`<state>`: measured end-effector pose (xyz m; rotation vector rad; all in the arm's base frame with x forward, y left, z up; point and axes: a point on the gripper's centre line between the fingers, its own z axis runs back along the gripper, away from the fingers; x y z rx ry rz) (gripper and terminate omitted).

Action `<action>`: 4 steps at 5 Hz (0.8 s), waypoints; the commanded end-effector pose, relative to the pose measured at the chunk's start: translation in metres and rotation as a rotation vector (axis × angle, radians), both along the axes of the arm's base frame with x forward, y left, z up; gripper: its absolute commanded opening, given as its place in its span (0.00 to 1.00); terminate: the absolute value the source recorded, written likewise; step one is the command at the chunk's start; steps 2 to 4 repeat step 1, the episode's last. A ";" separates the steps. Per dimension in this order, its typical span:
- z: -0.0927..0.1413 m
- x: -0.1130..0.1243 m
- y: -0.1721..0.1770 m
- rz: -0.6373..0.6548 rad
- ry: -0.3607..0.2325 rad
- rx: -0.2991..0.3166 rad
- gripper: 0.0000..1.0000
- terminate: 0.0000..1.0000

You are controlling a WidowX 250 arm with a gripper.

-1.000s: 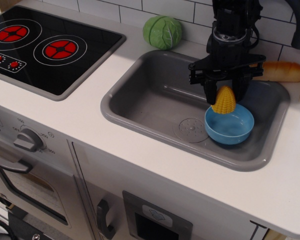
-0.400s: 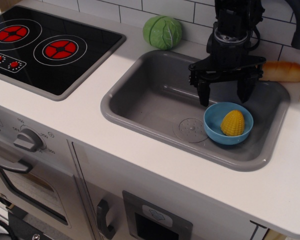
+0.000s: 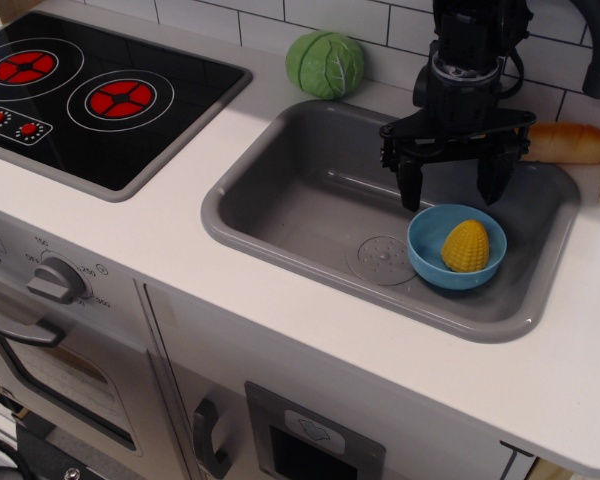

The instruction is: Put corn in bowl sink

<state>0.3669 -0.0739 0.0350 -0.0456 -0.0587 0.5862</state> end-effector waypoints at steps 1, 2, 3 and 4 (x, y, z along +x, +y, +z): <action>0.024 0.008 -0.001 -0.002 -0.070 -0.013 1.00 1.00; 0.024 0.008 -0.001 -0.002 -0.070 -0.013 1.00 1.00; 0.024 0.008 -0.001 -0.002 -0.070 -0.013 1.00 1.00; 0.024 0.008 -0.001 -0.002 -0.070 -0.013 1.00 1.00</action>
